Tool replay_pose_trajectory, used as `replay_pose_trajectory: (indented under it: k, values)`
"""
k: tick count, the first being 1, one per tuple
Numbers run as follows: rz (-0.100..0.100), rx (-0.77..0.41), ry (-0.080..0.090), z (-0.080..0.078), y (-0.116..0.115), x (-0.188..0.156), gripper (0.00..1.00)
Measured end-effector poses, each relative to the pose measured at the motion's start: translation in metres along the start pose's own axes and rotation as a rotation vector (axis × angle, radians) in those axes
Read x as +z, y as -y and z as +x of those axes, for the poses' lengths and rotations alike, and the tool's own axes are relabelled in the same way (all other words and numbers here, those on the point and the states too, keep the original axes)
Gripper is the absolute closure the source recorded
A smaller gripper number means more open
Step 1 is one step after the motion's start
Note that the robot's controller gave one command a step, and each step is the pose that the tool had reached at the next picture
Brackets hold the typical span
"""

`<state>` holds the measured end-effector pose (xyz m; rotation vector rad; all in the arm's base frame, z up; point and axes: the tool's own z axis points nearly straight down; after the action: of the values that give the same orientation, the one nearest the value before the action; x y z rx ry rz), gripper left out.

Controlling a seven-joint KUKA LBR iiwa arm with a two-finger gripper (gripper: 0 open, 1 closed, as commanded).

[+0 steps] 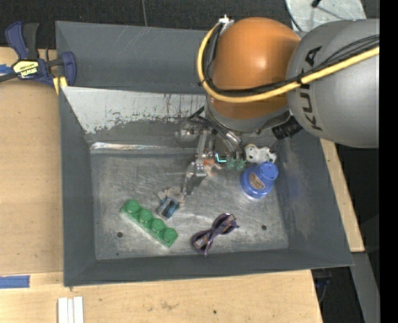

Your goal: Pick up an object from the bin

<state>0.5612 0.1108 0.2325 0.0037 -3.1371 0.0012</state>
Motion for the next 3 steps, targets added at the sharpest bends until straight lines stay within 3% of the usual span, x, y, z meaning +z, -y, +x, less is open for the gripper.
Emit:
replay_pose_trajectory:
  k: [1, 2, 3]
  values:
    - [-0.002, 0.003, 0.008, -0.002, 0.000, -0.004, 0.00]
    - [-0.003, 0.012, 0.013, 0.017, -0.015, 0.052, 0.00]
    - [0.000, -0.051, 0.002, 0.045, -0.043, 0.074, 0.00]
